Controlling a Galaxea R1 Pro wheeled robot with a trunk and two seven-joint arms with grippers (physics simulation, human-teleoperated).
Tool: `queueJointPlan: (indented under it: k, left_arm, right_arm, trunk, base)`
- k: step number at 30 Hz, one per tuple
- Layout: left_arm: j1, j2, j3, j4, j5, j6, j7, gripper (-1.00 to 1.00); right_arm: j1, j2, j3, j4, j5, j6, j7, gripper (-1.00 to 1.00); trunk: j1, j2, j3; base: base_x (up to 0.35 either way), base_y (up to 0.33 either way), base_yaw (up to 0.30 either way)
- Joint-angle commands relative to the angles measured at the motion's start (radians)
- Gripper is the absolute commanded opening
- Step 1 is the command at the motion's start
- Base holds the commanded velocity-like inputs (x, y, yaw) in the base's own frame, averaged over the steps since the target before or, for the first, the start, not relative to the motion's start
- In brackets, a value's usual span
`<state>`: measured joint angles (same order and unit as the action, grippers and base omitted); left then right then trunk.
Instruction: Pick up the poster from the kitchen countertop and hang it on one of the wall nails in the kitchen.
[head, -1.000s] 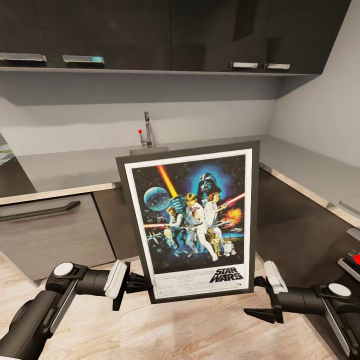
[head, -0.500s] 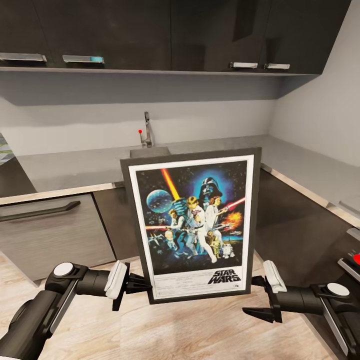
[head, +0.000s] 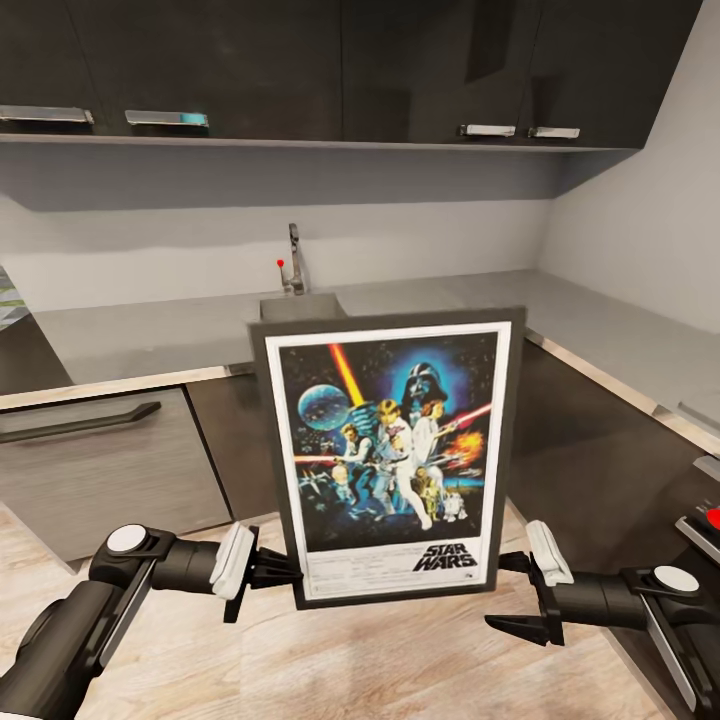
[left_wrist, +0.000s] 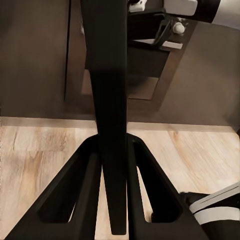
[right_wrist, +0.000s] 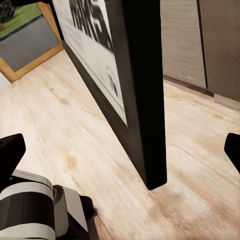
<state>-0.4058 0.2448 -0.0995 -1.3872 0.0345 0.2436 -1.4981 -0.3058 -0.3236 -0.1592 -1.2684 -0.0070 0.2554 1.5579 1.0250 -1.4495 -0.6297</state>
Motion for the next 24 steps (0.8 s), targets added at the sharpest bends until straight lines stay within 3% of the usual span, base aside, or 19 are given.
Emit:
queueJointPlan:
  k: [1, 24]
  left_arm:
    - [-0.001, 0.001, -0.002, 0.000, 0.001, 0.008, -0.001, -1.00]
    - [-0.001, 0.001, -0.002, -0.001, -0.007, 0.008, -0.002, -1.00]
  right_arm:
    - [-0.001, 0.000, 0.000, 0.000, -0.001, 0.010, 0.004, 1.00]
    - [-0.001, 0.000, 0.000, 0.001, -0.001, 0.009, 0.002, 1.00]
  trunk:
    - [0.000, -0.001, -0.001]
    - [0.000, -0.001, -0.001]
  base:
    - [0.000, 0.000, 0.000]
    - [0.000, 0.000, 0.000]
